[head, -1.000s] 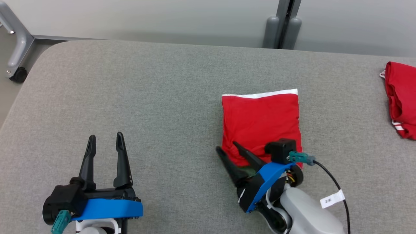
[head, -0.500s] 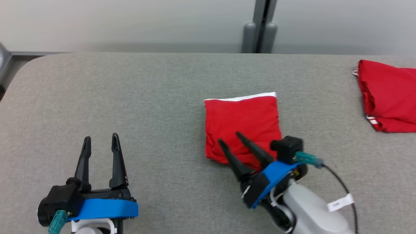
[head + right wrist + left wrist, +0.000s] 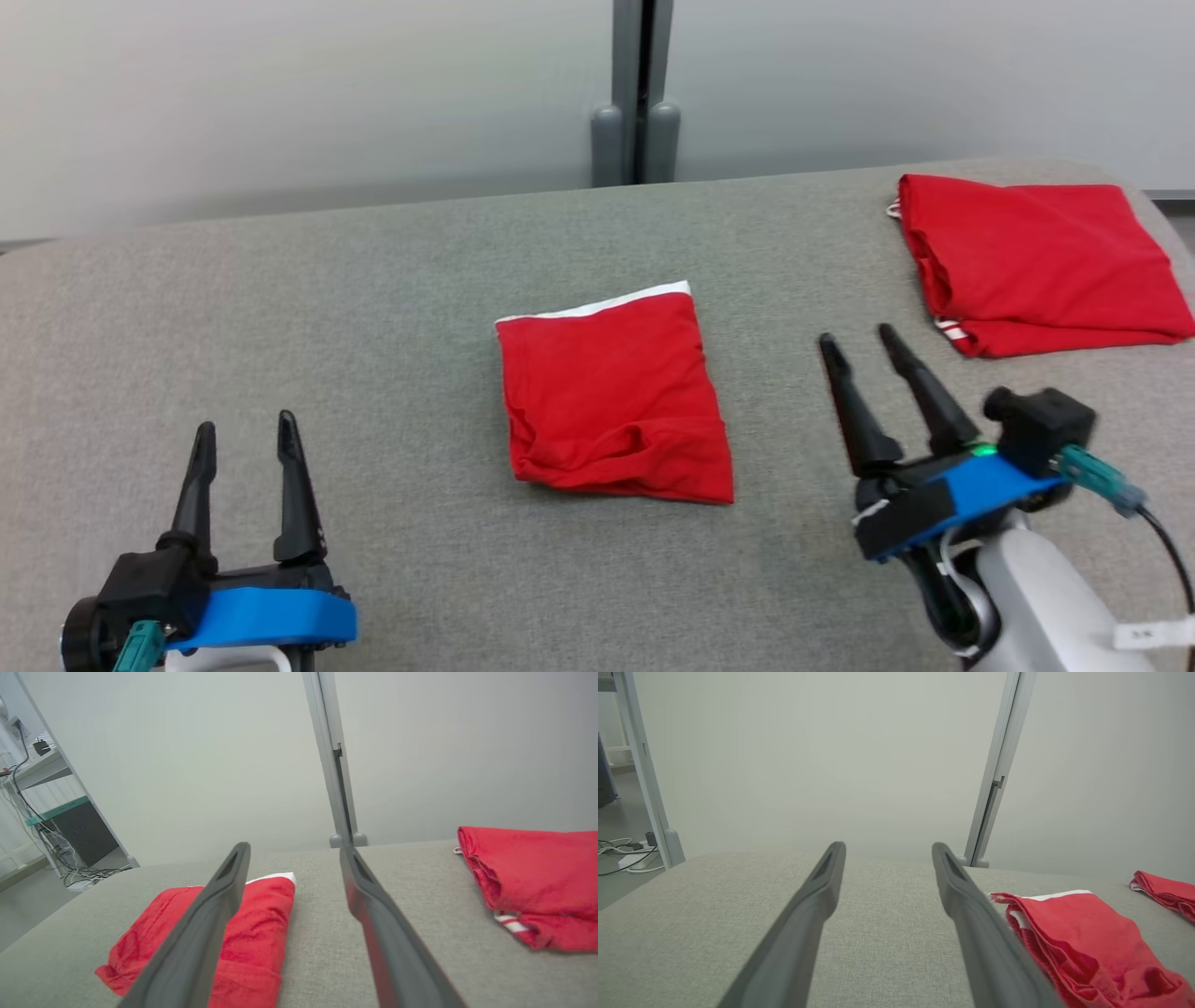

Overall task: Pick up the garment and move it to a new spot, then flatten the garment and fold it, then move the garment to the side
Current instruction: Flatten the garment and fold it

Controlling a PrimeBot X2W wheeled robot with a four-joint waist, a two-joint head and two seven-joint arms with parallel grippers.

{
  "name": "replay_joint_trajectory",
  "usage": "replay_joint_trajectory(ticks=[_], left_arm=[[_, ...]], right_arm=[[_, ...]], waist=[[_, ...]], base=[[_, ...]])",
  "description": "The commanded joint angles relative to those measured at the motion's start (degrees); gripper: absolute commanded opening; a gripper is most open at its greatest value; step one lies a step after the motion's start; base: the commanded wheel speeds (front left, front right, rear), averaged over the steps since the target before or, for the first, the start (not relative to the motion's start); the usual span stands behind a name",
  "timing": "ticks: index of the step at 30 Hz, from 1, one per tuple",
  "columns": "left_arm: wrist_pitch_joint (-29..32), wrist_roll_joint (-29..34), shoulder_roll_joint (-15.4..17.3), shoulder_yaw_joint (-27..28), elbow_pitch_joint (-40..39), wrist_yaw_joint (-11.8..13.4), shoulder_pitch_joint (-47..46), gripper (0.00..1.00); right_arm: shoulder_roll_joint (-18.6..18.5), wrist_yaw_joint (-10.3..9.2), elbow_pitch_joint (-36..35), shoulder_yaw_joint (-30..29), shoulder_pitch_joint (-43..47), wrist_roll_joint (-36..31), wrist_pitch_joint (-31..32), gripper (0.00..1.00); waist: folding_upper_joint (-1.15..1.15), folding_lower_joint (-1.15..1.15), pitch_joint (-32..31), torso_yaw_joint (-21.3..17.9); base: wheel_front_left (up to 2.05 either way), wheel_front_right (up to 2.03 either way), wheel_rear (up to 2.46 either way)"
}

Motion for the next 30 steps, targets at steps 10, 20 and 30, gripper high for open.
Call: replay_joint_trajectory(ticks=[10, 20, 30], left_arm=[[1.19, 1.70, 2.22, -0.06, -0.21, 1.53, 2.52, 1.00], [3.18, 2.13, 3.51, -0.60, -2.70, 1.87, 5.15, 1.00], [4.72, 2.29, 4.10, -1.62, -4.91, 2.07, 6.54, 1.00]], right_arm=[[2.05, 0.03, -9.77, -12.24, 10.59, -6.02, 3.64, 1.00], [5.91, 0.03, -20.38, -18.93, 19.81, -11.50, 8.85, 1.00], [7.26, 0.03, -24.55, -19.14, 23.23, -13.88, 12.12, 1.00]], waist=[[0.00, 0.00, -2.28, -1.62], [0.00, 0.00, -4.29, 0.02], [0.00, 0.00, -4.92, 1.74]], base=[[0.00, 0.00, 0.00], [0.00, 0.00, 0.00], [0.00, 0.00, 0.00]])
